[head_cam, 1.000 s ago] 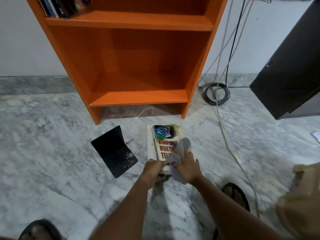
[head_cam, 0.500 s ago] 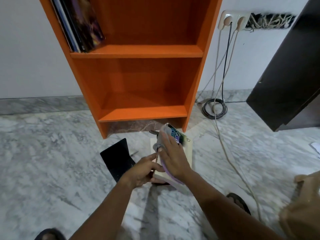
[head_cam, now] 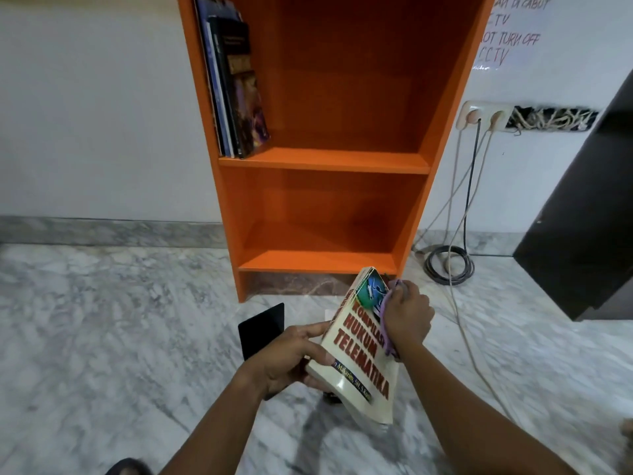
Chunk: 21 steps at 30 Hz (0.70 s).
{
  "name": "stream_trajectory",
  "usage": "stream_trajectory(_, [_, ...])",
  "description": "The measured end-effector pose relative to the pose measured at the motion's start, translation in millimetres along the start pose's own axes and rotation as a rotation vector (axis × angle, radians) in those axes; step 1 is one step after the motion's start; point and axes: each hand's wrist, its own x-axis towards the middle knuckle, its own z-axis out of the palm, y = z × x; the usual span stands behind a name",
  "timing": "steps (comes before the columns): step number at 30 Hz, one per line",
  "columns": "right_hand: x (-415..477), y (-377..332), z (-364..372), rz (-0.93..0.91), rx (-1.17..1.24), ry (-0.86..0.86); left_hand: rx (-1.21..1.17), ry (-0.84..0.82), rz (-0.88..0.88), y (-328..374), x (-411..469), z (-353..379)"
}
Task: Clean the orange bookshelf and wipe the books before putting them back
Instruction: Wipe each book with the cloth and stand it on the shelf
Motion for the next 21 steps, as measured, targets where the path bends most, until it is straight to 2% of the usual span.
stream_trajectory(2, [-7, -4, 2, -0.070, 0.020, 0.002, -0.026, -0.005, 0.016, 5, -1, 0])
stream_trajectory(4, [-16, -15, 4, -0.249, 0.099, -0.014, -0.060, 0.020, 0.026, 7, 2, 1])
stream_trajectory(7, [-44, -38, 4, -0.608, 0.328, -0.231, -0.089, 0.125, 0.057, 7, 6, -2])
stream_trajectory(10, [-81, -53, 3, -0.783, 0.333, -0.452, -0.142, 0.233, 0.116, 10, 6, -12])
stream_trajectory(12, [-96, -47, 8, -0.804, 0.247, -0.485, -0.189, 0.271, 0.155, 13, 3, -17])
stream_trajectory(16, [-91, -36, 8, -0.799, 0.202, -0.327, -0.222, 0.307, 0.183, 16, -2, -22])
stream_trajectory(19, [-61, -22, 4, -0.692, 0.218, -0.257, -0.206, 0.308, 0.186, 19, -4, -26])
stream_trajectory(21, [-41, -17, -4, -0.520, 0.363, -0.320, -0.220, 0.288, 0.194, 22, -6, -27])
